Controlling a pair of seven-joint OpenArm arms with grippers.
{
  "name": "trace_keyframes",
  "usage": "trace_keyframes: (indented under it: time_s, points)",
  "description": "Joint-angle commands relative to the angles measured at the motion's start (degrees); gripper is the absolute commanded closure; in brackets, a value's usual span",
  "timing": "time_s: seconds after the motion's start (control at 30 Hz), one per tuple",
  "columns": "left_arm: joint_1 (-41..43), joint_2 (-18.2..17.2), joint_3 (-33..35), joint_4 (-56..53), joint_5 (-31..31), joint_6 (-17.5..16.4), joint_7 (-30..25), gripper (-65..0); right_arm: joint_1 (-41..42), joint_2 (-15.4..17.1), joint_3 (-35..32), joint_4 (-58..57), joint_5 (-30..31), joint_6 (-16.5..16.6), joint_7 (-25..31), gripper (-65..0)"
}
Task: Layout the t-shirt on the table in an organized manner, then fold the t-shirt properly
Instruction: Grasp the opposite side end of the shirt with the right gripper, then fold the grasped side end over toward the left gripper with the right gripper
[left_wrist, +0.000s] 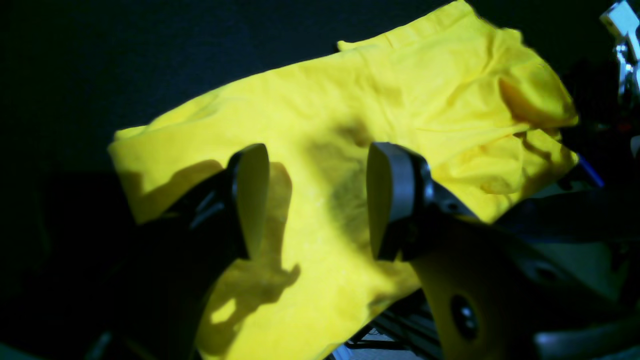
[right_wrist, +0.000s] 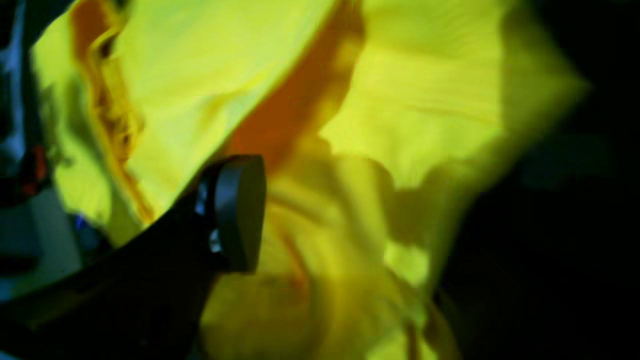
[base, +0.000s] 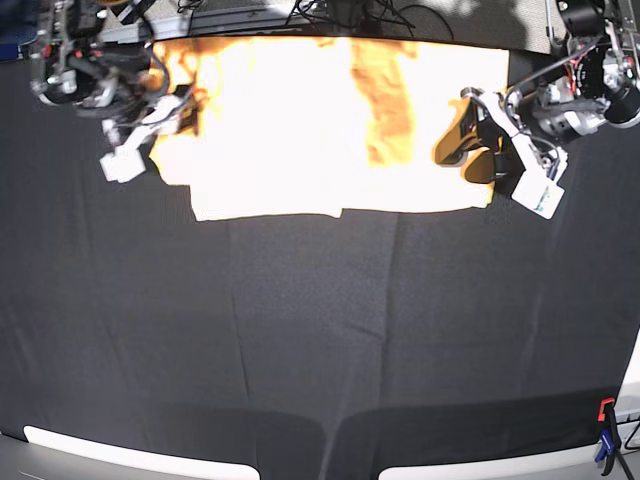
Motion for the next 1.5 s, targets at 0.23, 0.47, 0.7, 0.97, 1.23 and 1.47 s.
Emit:
trace_keyframes:
  time_s: [0.23, 0.47, 0.7, 0.97, 1.23, 1.47]
  points:
    - [-0.31, -0.35, -0.26, 0.94, -0.83, -0.35, -1.16, -29.2, 0.55, 0.17, 0.81, 0.66, -1.16, 1.36, 0.57, 0.0]
    - [-0.31, -0.37, -0.26, 0.94, 3.82, -0.35, -1.40, -29.2, 0.52, 0.33, 8.22, 4.02, -2.21, 3.72, -0.85, 0.0]
    - [-0.26, -0.35, -0.26, 0.94, 3.80, -0.35, -1.68, -29.2, 0.17, -1.64, 9.44, 14.16, -1.77, 3.69, -3.13, 0.0]
    - [-0.28, -0.35, -0.26, 0.92, 3.80, -0.35, -1.27, -29.2, 0.44, -11.21, -3.91, 26.53, -4.59, 3.56, -4.87, 0.0]
    - [-0.11, -2.97, -0.26, 0.92, 6.05, -0.35, -1.29, -29.2, 3.32, -18.73, -24.46, 27.41, -15.74, -2.64, -1.49, 0.0]
    - [2.29, -9.01, -0.26, 0.92, 6.16, -0.33, -1.42, -29.2, 4.55, -26.40, -34.21, 27.28, -26.69, -3.85, 3.13, 0.0]
